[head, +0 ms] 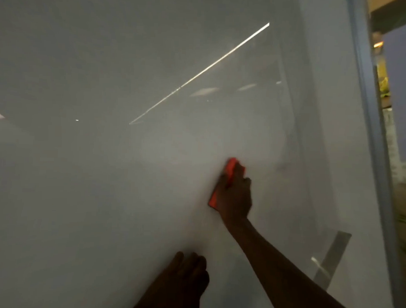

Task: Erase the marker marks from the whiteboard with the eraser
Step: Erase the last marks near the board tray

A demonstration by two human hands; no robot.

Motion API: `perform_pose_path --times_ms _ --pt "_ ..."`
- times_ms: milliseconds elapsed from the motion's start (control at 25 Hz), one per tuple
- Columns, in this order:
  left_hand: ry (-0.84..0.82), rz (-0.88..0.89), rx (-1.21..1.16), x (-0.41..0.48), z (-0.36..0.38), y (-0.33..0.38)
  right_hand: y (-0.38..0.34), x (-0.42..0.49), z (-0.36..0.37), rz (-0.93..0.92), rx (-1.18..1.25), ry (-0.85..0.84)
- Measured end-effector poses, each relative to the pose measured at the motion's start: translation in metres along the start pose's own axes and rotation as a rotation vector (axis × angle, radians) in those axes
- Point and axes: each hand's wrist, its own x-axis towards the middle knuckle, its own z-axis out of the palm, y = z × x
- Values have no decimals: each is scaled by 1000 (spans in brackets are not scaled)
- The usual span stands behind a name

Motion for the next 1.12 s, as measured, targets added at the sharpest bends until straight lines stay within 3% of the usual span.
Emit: perform_pose_path --times_ms 120,200,240,280,360,400,440,480,560,640,680,720,760,880,960,1040,1120 --pt "241 -141 23 -32 -34 -62 -45 -44 -2 -573 -14 -88" --pt "305 -246 103 -69 -60 -108 -12 -43 -7 -755 -90 -122" --pt "316 -311 131 -88 -76 -129 -2 -30 -12 -680 -89 -96" --pt "311 -372 149 -105 -92 -147 -2 -16 -13 -483 -61 -62" --pt "311 -442 153 -123 -113 -167 -27 12 -7 89 69 -30" --pt "328 -438 162 -124 -118 -169 -53 13 -4 252 116 -37" --pt "338 -417 184 -124 -121 -167 -84 5 0 239 111 -51" --pt "334 -389 203 -122 -120 -164 -111 -10 4 54 58 -27" --pt "340 -346 208 -121 -114 -160 -148 -51 4 -655 9 -42" --pt "353 -339 218 -124 -109 -164 -160 -51 3 -1332 -62 -205" --pt "360 -342 227 -125 -106 -166 -168 -26 -3 -1508 -117 -266" --pt "373 -342 238 -125 -105 -166 -177 1 -8 -1540 -176 -244" --pt "385 -338 261 -122 -105 -166 -186 29 -12 -1428 -196 -193" --pt "365 -283 299 -120 -106 -166 -203 89 -19 -725 -113 -44" --pt "347 -282 293 -120 -114 -164 -221 93 -16 -403 -29 -11" --pt "340 -288 293 -121 -116 -163 -240 65 -9 -360 0 2" --pt "340 -292 275 -121 -119 -163 -238 16 3 -583 17 16"
